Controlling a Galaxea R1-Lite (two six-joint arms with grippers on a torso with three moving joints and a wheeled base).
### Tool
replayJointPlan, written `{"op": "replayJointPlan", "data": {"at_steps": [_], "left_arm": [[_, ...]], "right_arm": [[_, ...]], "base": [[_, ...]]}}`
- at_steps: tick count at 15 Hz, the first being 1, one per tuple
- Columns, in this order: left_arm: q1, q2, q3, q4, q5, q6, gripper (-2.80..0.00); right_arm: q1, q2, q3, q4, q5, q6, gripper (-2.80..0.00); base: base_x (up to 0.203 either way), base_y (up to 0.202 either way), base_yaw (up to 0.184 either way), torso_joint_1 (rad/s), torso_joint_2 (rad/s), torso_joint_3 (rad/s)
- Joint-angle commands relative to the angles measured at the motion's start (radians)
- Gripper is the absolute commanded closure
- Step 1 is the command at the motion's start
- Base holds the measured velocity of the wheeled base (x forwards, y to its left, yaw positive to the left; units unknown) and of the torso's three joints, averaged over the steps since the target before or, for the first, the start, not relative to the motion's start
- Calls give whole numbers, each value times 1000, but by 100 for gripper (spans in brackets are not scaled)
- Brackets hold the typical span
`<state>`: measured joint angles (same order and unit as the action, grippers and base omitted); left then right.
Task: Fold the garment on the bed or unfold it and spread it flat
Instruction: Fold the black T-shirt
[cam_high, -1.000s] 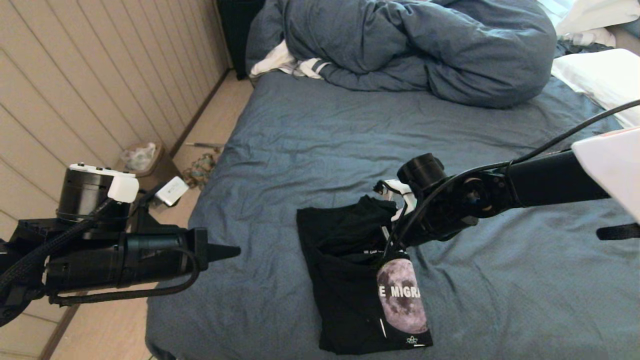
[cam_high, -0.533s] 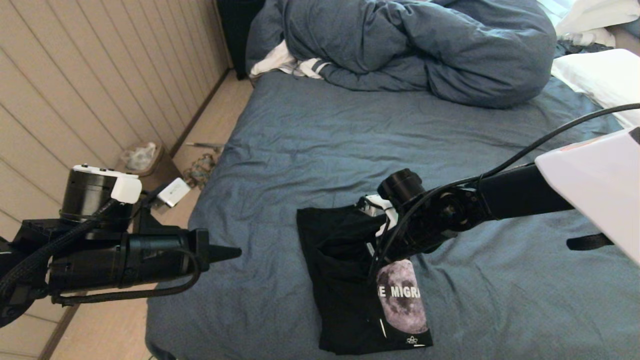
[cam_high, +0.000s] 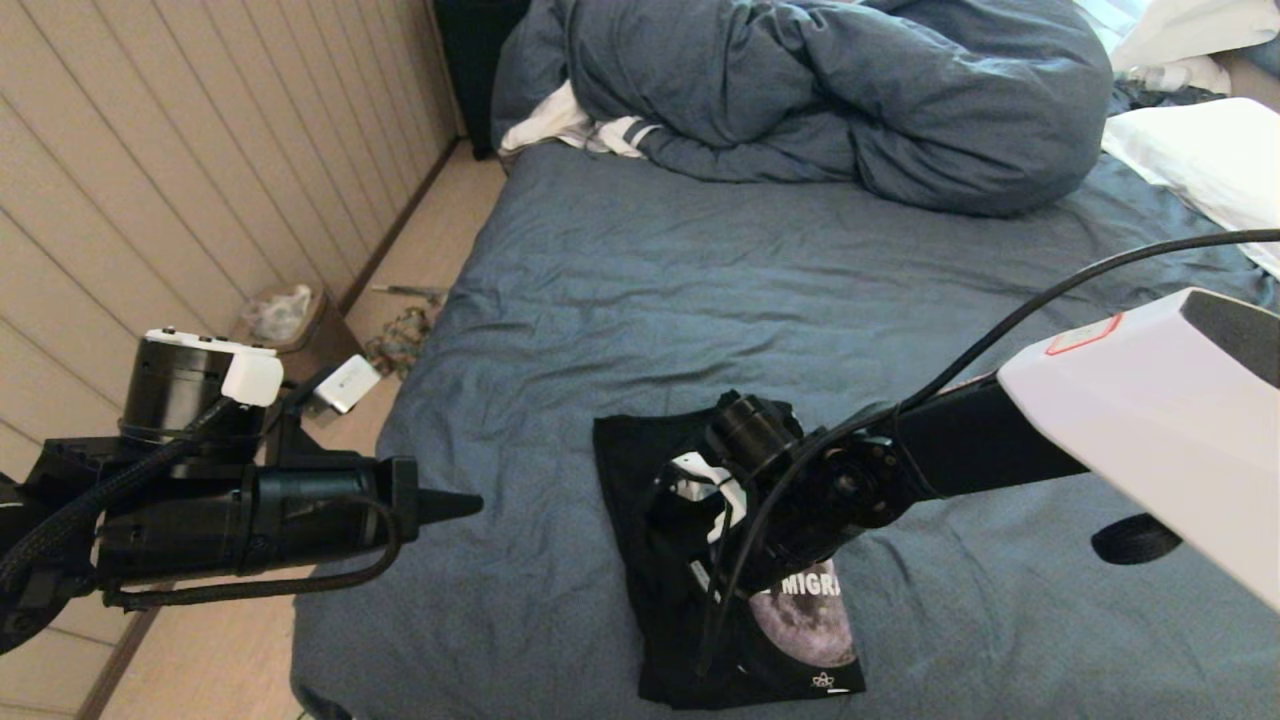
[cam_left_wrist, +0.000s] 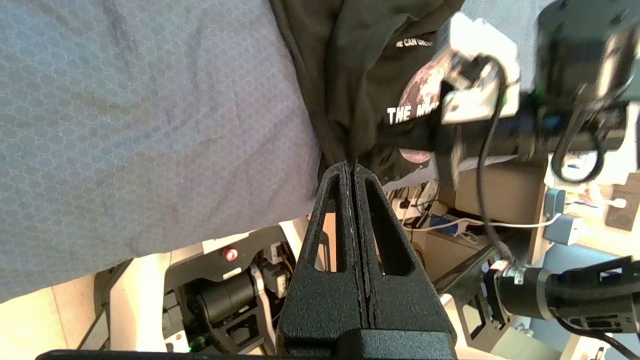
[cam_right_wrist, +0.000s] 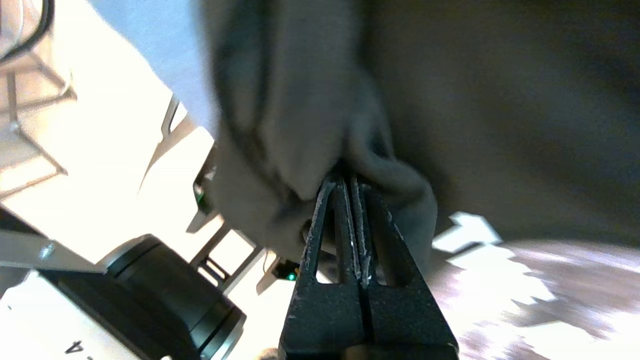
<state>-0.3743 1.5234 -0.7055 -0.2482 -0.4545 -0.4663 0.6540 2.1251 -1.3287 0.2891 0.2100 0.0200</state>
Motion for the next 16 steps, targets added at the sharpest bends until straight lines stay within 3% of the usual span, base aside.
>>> {"op": "replayJointPlan", "data": {"at_steps": [1,8,13,16], "left_arm": [[0,1,0,-2,-3,-3,0],[1,-13,-5,-3,-3,-5,0],[1,-19,-5,-3,-3,-6,0],[1,-20,-3,-3,-3,-6,0]], "right_arm": [[34,18,-1,2,2,0,0],[165,27,-18,5,0,3,0],[143,-76,-11,7,0,19,0],[41,-113,-33,8,-1,20,0]], "base": [[0,0,0,0,0,0],[0,0,0,0,0,0],[0,0,0,0,0,0],[0,0,0,0,0,0]]}}
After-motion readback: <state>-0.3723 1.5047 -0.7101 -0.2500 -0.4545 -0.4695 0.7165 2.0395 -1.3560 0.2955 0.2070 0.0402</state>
